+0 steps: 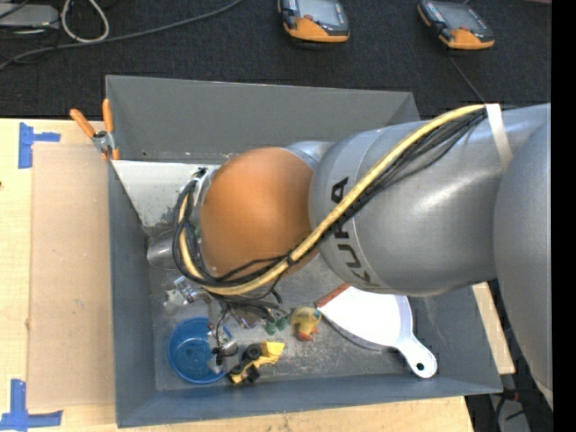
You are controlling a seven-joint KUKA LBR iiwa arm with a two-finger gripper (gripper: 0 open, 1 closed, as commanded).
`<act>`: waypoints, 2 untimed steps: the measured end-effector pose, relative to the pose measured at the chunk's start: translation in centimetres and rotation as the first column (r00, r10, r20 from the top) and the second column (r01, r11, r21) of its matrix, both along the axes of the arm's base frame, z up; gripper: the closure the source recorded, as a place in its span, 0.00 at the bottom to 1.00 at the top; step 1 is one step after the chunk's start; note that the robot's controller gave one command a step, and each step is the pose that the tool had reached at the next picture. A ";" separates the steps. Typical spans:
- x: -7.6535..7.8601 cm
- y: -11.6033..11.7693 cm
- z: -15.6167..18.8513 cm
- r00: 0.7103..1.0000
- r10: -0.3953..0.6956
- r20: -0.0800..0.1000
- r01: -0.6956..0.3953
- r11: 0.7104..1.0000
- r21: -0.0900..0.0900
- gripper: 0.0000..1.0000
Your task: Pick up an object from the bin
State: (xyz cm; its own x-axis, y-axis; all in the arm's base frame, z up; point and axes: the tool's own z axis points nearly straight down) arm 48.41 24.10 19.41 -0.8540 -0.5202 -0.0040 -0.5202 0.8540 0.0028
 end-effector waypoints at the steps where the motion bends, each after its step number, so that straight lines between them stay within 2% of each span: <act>1: 0.8 0.0 -6.3 0.971 -0.239 -0.009 0.239 0.971 -0.007 0.00; 2: 0.6 -2.4 -8.2 0.954 0.300 0.006 -0.300 0.954 0.001 1.00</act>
Offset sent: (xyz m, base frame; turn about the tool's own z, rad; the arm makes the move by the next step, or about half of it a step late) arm 0.0050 -0.0244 -0.0819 -0.3083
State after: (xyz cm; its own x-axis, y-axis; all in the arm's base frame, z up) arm 48.98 21.67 11.21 -0.6590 -0.7521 -0.0097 -0.7522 0.6590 0.0011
